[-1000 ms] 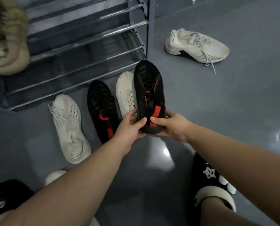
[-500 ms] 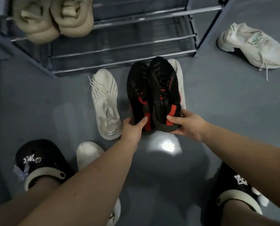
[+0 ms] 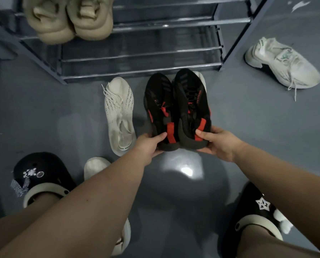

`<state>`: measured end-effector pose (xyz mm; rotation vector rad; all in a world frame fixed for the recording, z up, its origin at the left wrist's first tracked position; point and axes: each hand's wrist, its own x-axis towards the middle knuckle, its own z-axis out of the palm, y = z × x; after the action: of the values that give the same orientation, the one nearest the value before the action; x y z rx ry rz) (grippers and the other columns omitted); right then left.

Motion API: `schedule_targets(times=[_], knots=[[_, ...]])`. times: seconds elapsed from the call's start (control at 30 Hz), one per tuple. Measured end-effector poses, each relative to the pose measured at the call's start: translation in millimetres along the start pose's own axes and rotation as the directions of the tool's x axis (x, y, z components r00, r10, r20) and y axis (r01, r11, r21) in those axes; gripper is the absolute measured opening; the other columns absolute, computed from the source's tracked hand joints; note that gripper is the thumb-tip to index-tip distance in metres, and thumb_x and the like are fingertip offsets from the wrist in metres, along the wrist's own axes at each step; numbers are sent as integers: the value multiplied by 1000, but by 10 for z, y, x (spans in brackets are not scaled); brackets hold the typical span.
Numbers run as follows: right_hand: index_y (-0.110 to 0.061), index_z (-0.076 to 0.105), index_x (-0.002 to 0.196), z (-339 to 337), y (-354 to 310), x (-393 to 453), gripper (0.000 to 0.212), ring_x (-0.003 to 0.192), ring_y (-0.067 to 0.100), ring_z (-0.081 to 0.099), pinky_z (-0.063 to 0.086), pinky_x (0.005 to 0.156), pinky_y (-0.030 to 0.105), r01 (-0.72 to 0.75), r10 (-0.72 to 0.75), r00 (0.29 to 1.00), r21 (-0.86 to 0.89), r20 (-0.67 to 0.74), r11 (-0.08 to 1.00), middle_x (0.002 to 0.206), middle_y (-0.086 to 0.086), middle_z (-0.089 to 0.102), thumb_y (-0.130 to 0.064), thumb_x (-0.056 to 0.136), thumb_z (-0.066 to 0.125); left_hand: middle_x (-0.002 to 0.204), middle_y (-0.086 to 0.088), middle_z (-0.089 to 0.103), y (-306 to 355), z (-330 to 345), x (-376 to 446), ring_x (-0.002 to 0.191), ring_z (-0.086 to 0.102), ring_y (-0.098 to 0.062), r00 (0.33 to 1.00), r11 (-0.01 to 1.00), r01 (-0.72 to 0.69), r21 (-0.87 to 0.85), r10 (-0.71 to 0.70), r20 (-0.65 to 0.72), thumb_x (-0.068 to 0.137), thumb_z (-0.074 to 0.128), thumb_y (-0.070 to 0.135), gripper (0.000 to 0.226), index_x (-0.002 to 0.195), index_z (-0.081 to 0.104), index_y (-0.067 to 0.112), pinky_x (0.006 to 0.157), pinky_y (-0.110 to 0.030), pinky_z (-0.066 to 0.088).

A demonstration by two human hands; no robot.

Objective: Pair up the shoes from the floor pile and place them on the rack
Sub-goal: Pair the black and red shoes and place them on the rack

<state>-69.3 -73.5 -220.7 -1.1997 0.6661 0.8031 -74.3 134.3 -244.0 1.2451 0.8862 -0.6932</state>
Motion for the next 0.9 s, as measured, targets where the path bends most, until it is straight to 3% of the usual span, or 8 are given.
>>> schedule_targets(times=[0.17, 0.23, 0.3, 0.47, 0.6, 0.67, 0.77, 0.9], knots=[[-11, 59, 116, 200, -86, -417, 26, 95, 20, 65, 60, 73, 29, 14, -13, 1000, 53, -19, 998, 106, 7, 68, -15, 90, 59, 108, -11, 66, 251, -112, -471, 98, 63, -24, 998, 997, 1, 80, -5, 60, 85, 67, 12, 18, 100, 59, 8, 80, -38, 54], [-10, 59, 113, 260, -99, -652, 22, 92, 20, 64, 59, 70, 31, 26, -22, 999, 77, -46, 997, 102, 8, 67, -14, 91, 58, 107, -13, 67, 289, -176, -694, 94, 65, -23, 995, 998, 6, 67, -12, 95, 85, 66, 10, 23, 106, 60, 3, 77, -38, 56], [-9, 59, 109, 295, -157, -915, 19, 88, 20, 63, 59, 66, 32, 32, -29, 997, 50, -69, 998, 97, 9, 67, -13, 91, 59, 102, -13, 69, 310, -232, -914, 92, 66, -24, 992, 998, -7, 64, -1, 127, 87, 64, 9, 24, 109, 60, 1, 74, -38, 57], [-8, 60, 102, 395, -406, -1558, 15, 85, 18, 63, 60, 61, 30, 45, -49, 996, -54, -75, 998, 93, 9, 67, -14, 89, 62, 89, -9, 68, 449, -299, -1524, 87, 64, -21, 976, 996, -82, 37, 73, 205, 91, 58, 8, 10, 100, 60, 4, 85, -40, 52], [-6, 61, 103, 537, -627, -2009, 18, 85, 19, 64, 60, 57, 30, 62, -66, 997, -100, -45, 993, 95, 10, 66, -15, 88, 62, 90, -10, 69, 608, -379, -1905, 87, 65, -20, 952, 984, -173, 40, 157, 264, 90, 59, 9, 14, 103, 61, 3, 79, -37, 57], [-7, 61, 101, 567, -737, -2185, 17, 85, 19, 63, 60, 60, 31, 73, -81, 996, -164, -44, 984, 93, 9, 66, -15, 87, 63, 92, -10, 69, 672, -425, -2052, 90, 65, -21, 941, 978, -205, 30, 189, 279, 91, 59, 10, 15, 103, 62, 2, 82, -37, 55], [-8, 61, 104, 622, -915, -2366, 33, 90, 20, 63, 56, 79, 35, 69, -83, 996, -276, -40, 959, 98, 9, 66, -17, 73, 70, 95, -11, 68, 769, -439, -2221, 93, 64, -22, 927, 973, -230, 3, 219, 304, 91, 58, 10, 15, 104, 61, 2, 83, -37, 53], [-7, 62, 102, 843, -1036, -2443, 22, 96, 22, 62, 55, 82, 36, 76, -91, 995, -323, -32, 943, 105, 10, 65, -14, 82, 67, 87, -9, 68, 873, -402, -2366, 83, 64, -19, 920, 966, -259, 5, 245, 307, 93, 56, 10, 8, 93, 61, 4, 67, -32, 59]])
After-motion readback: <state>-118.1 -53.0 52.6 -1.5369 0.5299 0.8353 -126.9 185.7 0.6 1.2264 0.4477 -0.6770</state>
